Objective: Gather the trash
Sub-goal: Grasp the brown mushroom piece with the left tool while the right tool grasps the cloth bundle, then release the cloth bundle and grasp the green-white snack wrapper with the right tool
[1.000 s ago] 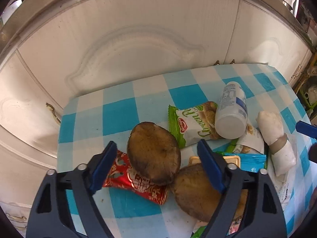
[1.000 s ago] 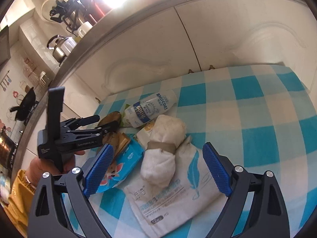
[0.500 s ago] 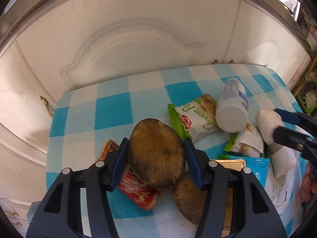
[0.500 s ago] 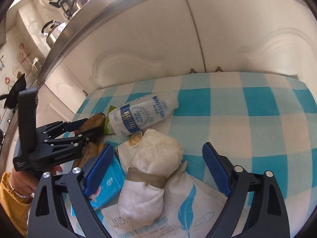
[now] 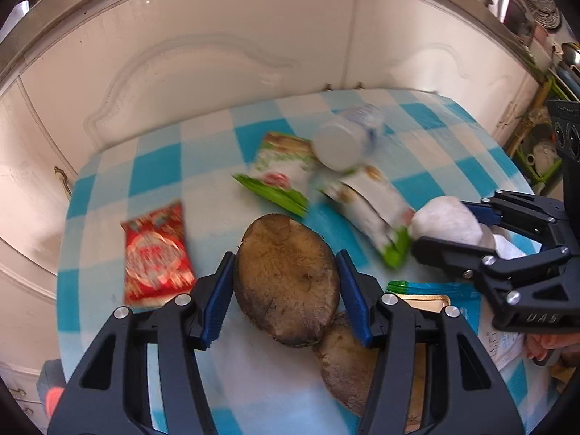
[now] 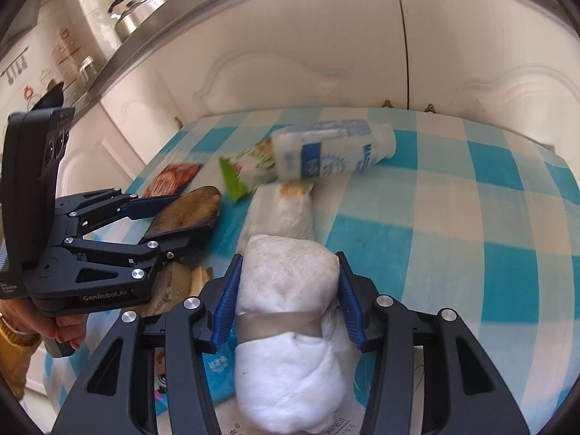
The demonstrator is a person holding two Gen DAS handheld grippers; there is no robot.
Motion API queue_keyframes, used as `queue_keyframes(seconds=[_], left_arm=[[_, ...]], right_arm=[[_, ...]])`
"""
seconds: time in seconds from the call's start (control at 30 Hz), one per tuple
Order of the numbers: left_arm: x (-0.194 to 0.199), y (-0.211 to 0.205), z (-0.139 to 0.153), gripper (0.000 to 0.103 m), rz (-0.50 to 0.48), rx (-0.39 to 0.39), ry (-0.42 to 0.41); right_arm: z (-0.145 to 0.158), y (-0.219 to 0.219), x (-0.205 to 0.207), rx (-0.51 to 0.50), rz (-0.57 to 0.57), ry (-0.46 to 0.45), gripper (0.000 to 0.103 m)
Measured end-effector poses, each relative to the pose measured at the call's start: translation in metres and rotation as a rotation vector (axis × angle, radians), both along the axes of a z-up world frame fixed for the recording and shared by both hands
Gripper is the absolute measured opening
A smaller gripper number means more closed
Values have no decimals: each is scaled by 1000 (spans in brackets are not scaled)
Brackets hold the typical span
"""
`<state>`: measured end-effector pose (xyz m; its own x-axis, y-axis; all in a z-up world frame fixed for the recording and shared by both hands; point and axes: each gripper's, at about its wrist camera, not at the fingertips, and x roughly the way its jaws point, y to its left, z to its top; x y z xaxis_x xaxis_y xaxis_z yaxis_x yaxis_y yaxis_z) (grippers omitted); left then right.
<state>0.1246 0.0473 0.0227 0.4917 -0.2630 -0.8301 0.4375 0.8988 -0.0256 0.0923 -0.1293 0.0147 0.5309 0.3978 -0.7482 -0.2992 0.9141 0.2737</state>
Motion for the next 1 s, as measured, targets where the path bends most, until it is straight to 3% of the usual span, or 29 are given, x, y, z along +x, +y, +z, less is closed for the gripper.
queue_keyframes(seconds=[0.3,0.33,0.43,0.47,0.63,0.77,0.87,1.0], left_arm=[[-53,2,-1,57,15,-63,17],[-58,3,-1,57,18,-70,16],[-67,11,-2,57,59,-103,20],[-68,14,-2,56,77,-109,16],[-71,31,-3,56,151,-147,6],[-72,44,0,56,193,-178,-10],[-72,56,0,56,237,-194,-17],[-76,68,-3,56,262,-211,-14]], right_arm=[[0,0,-52,56,33,23,50],[0,-1,-56,61,34,29,53],[5,-8,-59,83,1,53,86],[8,-11,-57,87,-12,48,87],[28,-12,-29,62,-38,10,88],[28,5,3,-32,-16,8,87],[24,19,23,-86,4,24,74],[15,34,39,-126,16,53,71]])
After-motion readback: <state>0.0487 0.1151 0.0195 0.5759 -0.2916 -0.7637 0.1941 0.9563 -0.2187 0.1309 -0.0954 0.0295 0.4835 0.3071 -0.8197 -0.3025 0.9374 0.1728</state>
